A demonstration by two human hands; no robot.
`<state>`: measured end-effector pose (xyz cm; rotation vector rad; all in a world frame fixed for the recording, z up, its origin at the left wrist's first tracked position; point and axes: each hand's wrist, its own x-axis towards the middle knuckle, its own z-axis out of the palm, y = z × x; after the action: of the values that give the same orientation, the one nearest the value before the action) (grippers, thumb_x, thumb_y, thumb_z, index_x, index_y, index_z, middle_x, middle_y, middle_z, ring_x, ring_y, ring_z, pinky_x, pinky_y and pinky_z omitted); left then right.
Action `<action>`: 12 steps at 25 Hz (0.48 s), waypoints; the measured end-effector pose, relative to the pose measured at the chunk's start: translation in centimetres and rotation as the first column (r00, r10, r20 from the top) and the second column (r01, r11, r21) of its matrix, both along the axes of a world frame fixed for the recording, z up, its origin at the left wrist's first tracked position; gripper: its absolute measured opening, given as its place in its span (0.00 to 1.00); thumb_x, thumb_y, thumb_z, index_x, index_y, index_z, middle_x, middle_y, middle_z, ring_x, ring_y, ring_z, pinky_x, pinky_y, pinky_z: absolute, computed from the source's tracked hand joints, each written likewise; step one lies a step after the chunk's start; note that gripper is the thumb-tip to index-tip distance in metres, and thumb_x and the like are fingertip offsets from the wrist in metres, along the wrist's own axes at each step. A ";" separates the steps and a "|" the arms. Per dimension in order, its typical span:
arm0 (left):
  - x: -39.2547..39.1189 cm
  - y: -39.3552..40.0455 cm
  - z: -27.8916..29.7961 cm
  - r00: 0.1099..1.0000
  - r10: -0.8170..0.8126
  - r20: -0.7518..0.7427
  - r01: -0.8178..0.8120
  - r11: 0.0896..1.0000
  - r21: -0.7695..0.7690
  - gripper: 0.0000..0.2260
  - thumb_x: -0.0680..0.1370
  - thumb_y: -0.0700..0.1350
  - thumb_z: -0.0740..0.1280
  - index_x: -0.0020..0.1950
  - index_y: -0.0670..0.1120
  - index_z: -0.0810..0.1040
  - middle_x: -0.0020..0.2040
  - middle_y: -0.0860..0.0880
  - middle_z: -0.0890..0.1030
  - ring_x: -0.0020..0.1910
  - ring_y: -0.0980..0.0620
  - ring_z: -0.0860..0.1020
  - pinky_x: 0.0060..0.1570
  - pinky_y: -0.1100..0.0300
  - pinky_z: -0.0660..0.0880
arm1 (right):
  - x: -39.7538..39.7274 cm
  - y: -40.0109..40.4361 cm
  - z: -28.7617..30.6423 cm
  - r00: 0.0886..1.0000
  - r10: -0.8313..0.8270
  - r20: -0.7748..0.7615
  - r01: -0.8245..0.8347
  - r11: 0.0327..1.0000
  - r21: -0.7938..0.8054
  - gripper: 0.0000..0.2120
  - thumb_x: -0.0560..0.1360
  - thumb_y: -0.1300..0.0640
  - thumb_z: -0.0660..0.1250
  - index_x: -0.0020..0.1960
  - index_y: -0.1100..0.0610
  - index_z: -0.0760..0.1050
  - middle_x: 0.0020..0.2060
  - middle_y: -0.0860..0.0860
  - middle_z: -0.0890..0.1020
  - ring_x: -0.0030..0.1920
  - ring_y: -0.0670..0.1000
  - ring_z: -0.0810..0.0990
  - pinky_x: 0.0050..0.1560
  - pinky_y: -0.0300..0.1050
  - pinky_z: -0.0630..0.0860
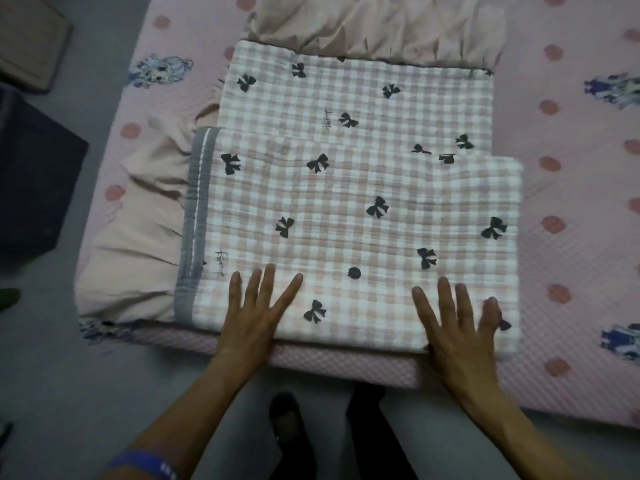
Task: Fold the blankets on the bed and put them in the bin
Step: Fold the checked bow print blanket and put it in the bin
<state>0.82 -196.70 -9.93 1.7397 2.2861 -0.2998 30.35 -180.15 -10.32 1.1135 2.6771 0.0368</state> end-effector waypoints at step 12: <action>1.0 -6.0 9.4 0.980 0.048 0.192 -0.010 0.981 -0.196 0.48 0.77 0.52 0.63 0.67 0.56 0.18 0.57 0.50 0.81 0.59 0.48 0.77 0.73 0.43 0.43 | 0.1 -9.2 11.9 0.946 -0.216 0.241 0.292 0.890 -0.349 0.46 0.75 0.59 0.60 0.76 0.51 0.26 0.35 0.44 0.75 0.53 0.48 0.81 0.75 0.64 0.41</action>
<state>1.87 -202.75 -0.55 1.5644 2.0668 -0.3186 30.47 -189.38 1.61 1.2439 2.2146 -0.3847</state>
